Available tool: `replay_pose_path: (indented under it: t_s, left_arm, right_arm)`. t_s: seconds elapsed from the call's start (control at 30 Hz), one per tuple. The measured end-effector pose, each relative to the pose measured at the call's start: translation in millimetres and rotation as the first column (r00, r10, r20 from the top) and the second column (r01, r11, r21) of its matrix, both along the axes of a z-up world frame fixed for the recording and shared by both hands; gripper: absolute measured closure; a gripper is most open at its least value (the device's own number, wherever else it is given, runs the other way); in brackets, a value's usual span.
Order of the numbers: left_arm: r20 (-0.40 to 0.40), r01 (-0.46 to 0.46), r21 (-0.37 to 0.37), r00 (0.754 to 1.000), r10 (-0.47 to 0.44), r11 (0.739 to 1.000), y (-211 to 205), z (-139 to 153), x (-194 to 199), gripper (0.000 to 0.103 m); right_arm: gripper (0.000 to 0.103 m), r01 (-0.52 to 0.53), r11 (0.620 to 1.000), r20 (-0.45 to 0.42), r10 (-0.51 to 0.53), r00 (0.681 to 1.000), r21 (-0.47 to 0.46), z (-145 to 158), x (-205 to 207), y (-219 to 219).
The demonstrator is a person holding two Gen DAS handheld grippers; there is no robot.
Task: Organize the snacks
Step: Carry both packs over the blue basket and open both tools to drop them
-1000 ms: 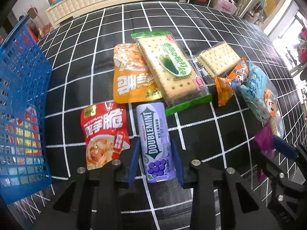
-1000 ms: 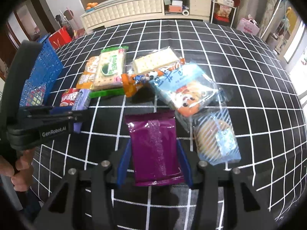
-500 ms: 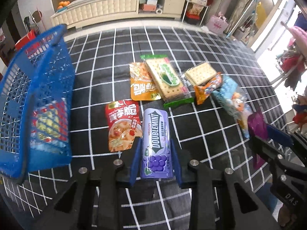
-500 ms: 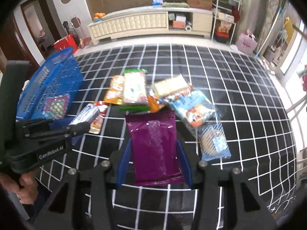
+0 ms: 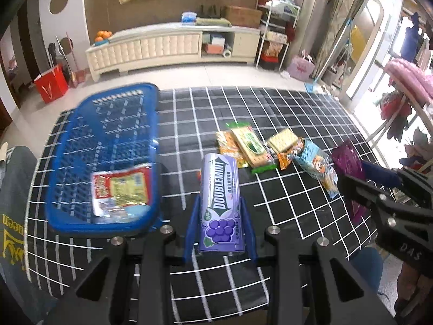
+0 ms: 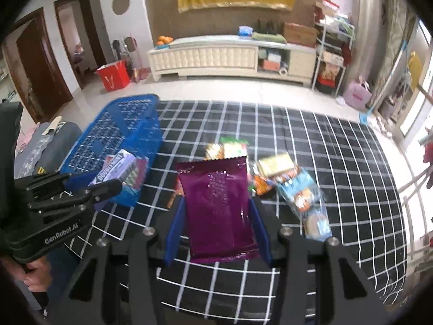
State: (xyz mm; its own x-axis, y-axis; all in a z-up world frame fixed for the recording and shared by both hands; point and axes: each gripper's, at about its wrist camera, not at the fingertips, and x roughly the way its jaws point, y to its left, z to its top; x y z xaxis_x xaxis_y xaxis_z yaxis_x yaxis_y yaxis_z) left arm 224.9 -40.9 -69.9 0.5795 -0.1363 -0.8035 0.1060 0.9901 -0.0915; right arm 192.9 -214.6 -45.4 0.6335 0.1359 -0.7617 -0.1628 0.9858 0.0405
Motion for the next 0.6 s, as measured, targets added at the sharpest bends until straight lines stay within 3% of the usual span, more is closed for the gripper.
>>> replay_pose_path:
  t_s: [0.27, 0.6]
  left_arm:
    - [0.054, -0.008, 0.069, 0.999, 0.004, 0.998, 47, 30, -14, 0.075]
    - [0.067, -0.048, 0.065, 0.997, 0.044, 0.997, 117, 53, 0, 0.075]
  right_arm:
    - [0.051, -0.095, 0.995, 0.039, 0.096, 0.995, -0.032, 23, 18, 55]
    - [0.051, -0.214, 0.976, 0.041, 0.216, 0.976, -0.034, 33, 54, 108]
